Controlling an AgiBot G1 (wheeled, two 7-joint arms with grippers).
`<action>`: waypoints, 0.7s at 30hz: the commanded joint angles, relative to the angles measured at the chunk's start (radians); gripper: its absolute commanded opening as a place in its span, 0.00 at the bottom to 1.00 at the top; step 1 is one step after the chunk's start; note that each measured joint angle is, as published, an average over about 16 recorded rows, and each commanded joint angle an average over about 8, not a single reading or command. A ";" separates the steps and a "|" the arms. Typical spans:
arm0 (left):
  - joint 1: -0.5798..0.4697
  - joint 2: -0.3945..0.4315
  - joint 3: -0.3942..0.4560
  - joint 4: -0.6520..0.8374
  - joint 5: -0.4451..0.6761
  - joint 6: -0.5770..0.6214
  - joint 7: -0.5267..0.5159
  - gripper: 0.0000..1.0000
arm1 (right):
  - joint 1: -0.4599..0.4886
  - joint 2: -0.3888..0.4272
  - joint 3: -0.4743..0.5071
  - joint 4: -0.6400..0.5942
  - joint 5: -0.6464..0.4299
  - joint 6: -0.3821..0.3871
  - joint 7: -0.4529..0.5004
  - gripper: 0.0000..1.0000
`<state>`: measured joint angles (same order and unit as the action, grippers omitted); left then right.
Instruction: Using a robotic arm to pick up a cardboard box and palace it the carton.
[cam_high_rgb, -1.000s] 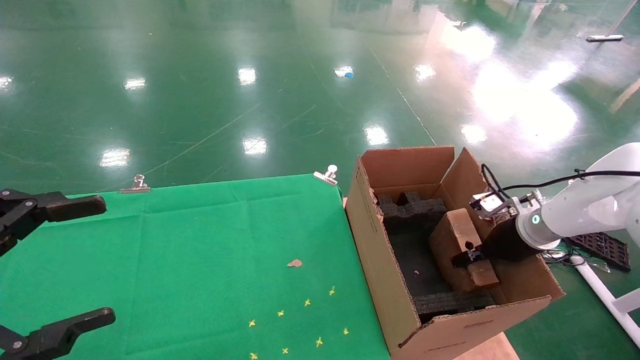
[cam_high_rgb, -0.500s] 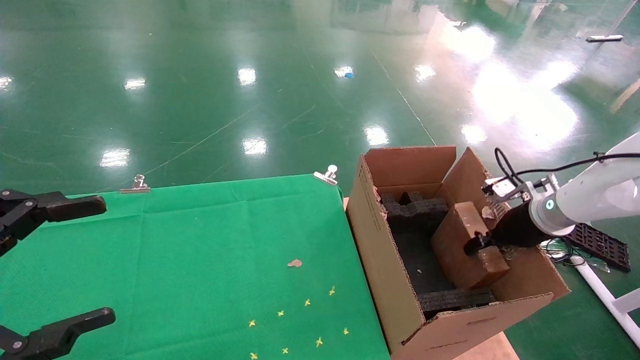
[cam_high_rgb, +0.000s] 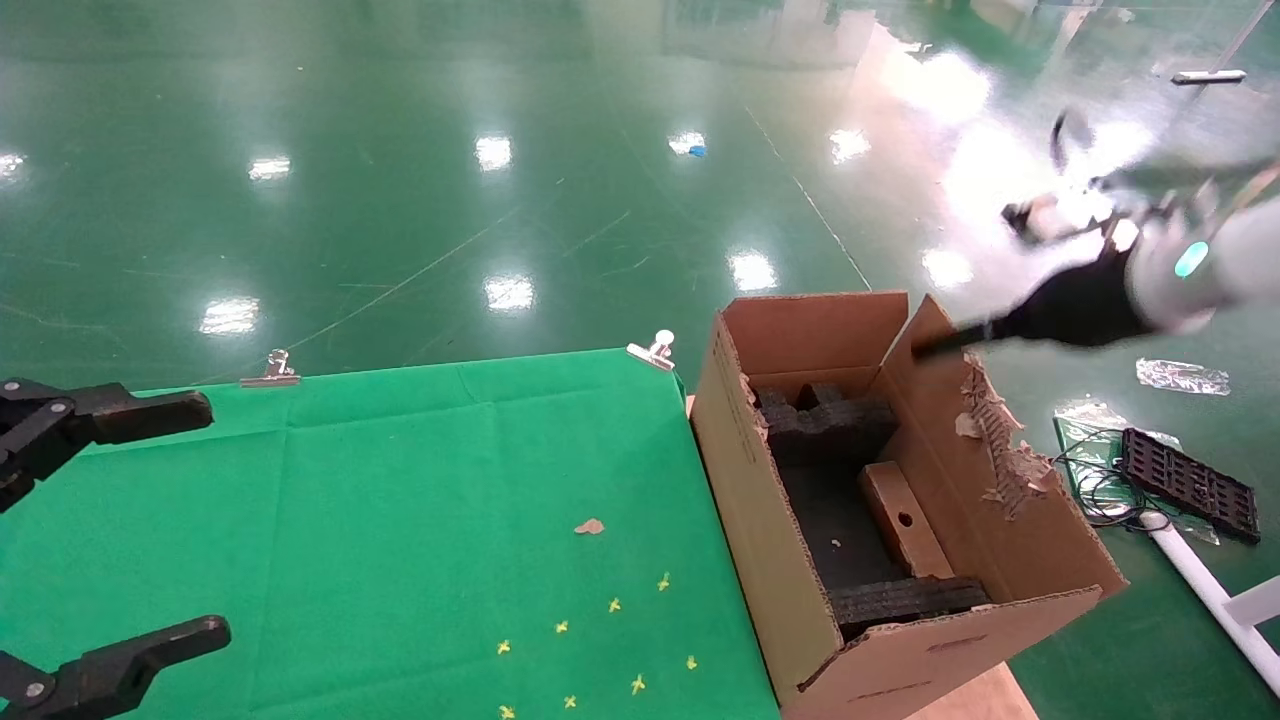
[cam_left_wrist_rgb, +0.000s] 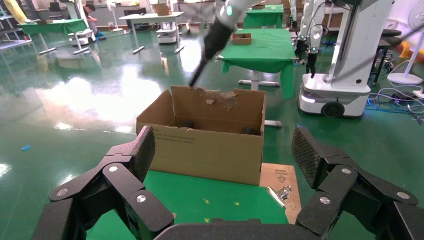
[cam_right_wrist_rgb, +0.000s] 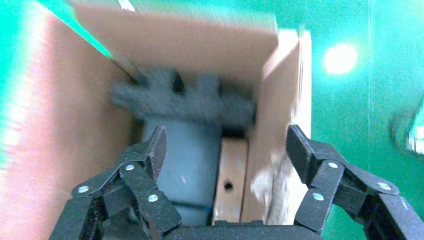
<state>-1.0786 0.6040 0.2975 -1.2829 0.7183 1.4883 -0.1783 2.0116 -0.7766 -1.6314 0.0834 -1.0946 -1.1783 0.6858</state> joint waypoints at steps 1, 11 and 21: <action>0.000 0.000 0.000 0.000 0.000 0.000 0.000 1.00 | 0.059 0.017 0.007 0.017 0.007 -0.018 -0.037 1.00; 0.000 0.000 0.000 0.000 0.000 0.000 0.000 1.00 | 0.104 0.081 0.057 0.089 0.053 -0.013 -0.135 1.00; 0.000 0.000 0.001 0.001 -0.001 0.000 0.001 1.00 | -0.028 0.098 0.231 0.241 0.098 -0.052 -0.188 1.00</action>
<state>-1.0788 0.6038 0.2983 -1.2819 0.7176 1.4880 -0.1775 1.9837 -0.6787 -1.4001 0.3249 -0.9970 -1.2309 0.4975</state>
